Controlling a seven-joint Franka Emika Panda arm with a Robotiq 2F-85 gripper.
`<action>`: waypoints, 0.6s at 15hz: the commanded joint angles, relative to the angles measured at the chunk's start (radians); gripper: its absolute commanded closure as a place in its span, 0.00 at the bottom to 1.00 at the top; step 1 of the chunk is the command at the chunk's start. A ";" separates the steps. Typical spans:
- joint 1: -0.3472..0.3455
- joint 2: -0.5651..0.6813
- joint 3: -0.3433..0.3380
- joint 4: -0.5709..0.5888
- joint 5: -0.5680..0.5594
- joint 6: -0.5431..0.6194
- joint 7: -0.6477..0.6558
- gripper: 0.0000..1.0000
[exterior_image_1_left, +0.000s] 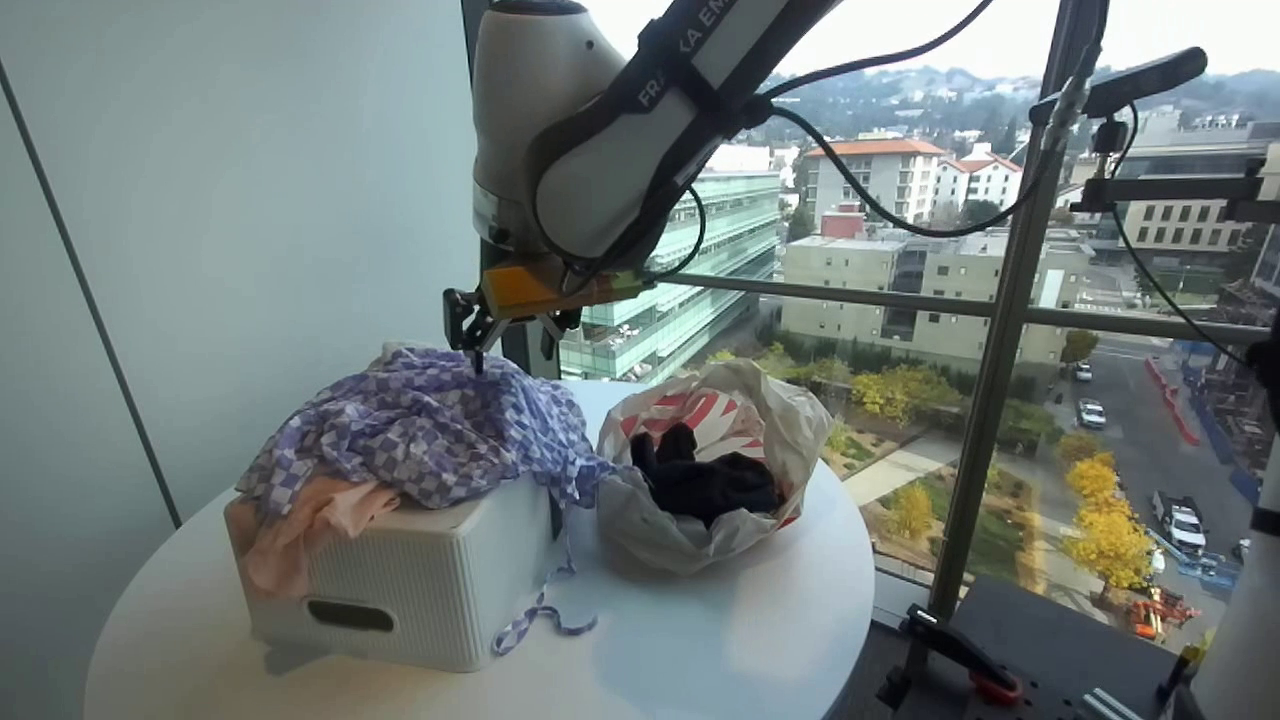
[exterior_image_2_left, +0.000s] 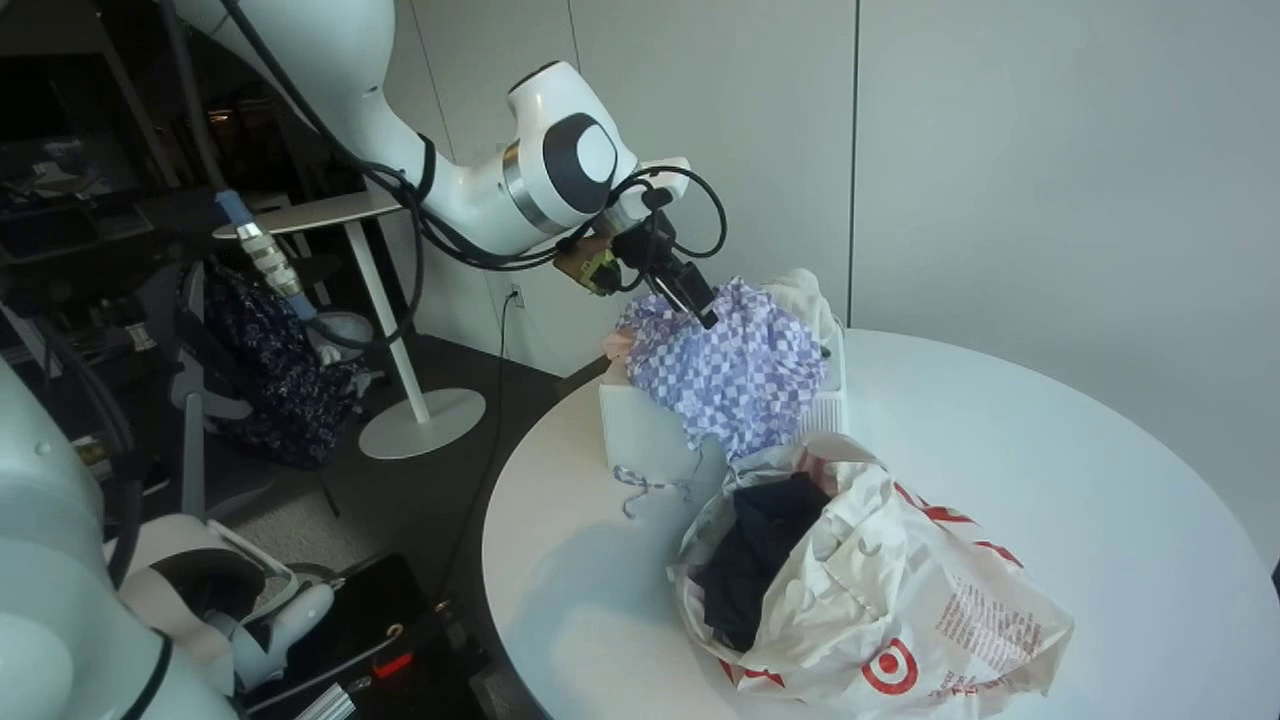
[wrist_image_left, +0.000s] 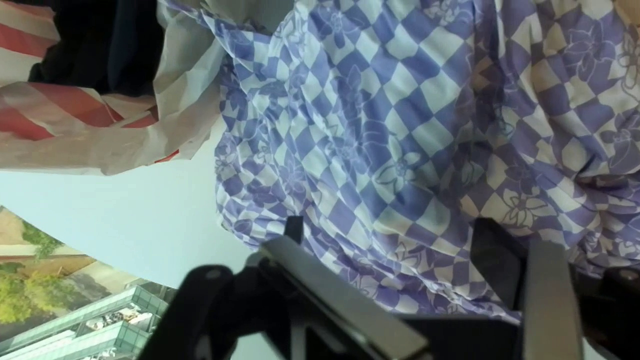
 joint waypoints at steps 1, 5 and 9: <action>0.000 0.098 -0.006 0.080 -0.045 0.008 -0.025 0.00; 0.002 0.159 -0.005 0.117 -0.046 0.004 -0.063 0.25; 0.059 0.169 -0.060 0.120 -0.027 -0.003 -0.107 0.48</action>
